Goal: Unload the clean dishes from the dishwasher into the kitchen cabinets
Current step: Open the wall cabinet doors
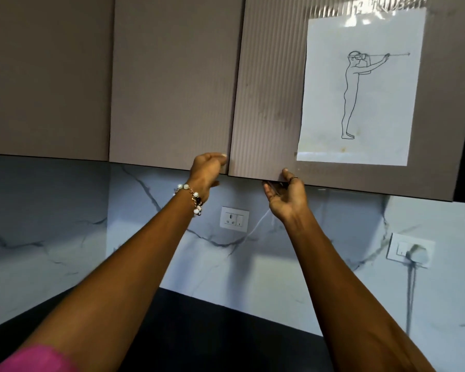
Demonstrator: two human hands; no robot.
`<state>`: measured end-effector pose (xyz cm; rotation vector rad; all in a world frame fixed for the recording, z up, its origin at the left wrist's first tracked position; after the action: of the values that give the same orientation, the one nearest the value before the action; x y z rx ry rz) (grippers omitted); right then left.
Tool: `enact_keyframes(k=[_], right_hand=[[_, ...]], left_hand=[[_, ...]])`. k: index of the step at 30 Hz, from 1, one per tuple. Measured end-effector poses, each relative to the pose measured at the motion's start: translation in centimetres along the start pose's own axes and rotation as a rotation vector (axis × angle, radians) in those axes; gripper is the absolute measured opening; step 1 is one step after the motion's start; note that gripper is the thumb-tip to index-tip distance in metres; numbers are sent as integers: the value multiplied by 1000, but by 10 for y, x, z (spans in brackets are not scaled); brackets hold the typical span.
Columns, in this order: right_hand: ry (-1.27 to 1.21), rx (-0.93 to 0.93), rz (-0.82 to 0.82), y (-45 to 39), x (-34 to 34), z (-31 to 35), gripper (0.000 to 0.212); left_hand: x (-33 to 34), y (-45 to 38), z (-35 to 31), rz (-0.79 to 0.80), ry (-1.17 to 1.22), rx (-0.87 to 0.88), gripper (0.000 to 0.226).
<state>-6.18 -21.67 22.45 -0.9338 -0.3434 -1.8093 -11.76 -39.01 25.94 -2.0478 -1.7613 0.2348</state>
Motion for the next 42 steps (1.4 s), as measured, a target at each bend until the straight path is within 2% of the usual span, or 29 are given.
enact_keyframes(k=[3,5,8,11,15,18,20,21,23,25,27,29,31,33,36,39,42], right_hand=[[-18,-22,23,9,-3,-1,14],[3,-35,41,26,-5,1,16],[84,-34,56,60,-3,6,21],[172,-34,49,105,-1,15,21],[328,-82,-6,164,3,29,14],[493,-194,-102,211,3,46,9],[694,-321,-196,240,0,58,7],[819,-395,-240,253,-2,66,16],[1102,-548,-312,274,-7,84,52],[1397,-707,-338,293,-5,103,79],[1567,-836,-282,307,-1,120,94],[1628,-926,-236,321,2,133,101],[1595,-1042,-240,336,-7,148,93],[1480,-1188,-278,364,-23,169,67],[1296,-1274,-400,396,-60,207,27],[1139,-1147,-436,411,-102,246,13],[1003,-1016,-382,420,-135,280,20]], left_hand=[[0,3,-9,44,5,47,9],[3,10,-17,86,57,78,16],[2,28,-33,128,234,102,31],[-2,52,-46,183,406,84,36],[7,98,-68,418,523,80,26],[18,132,-81,502,587,87,21],[28,150,-87,543,611,92,16],[35,159,-91,566,622,100,16],[50,177,-97,613,654,117,18],[64,197,-105,672,671,155,19],[79,221,-114,769,675,205,19],[95,247,-125,895,648,266,24],[112,271,-135,1006,552,351,32],[133,294,-141,1077,457,407,36],[178,324,-139,1044,407,348,32],[234,346,-118,832,450,18,23],[281,370,-97,742,557,-328,15]])
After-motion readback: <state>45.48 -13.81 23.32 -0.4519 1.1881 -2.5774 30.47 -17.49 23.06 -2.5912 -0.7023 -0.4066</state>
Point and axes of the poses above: each hand's wrist, its own y-axis away from the middle knuckle, its own x-axis out of the palm, z = x × y, the point moved 5 cm from there along -y, towards the middle knuckle, and after that the axes turned 2 degrees about y, right-handed, at the moved point
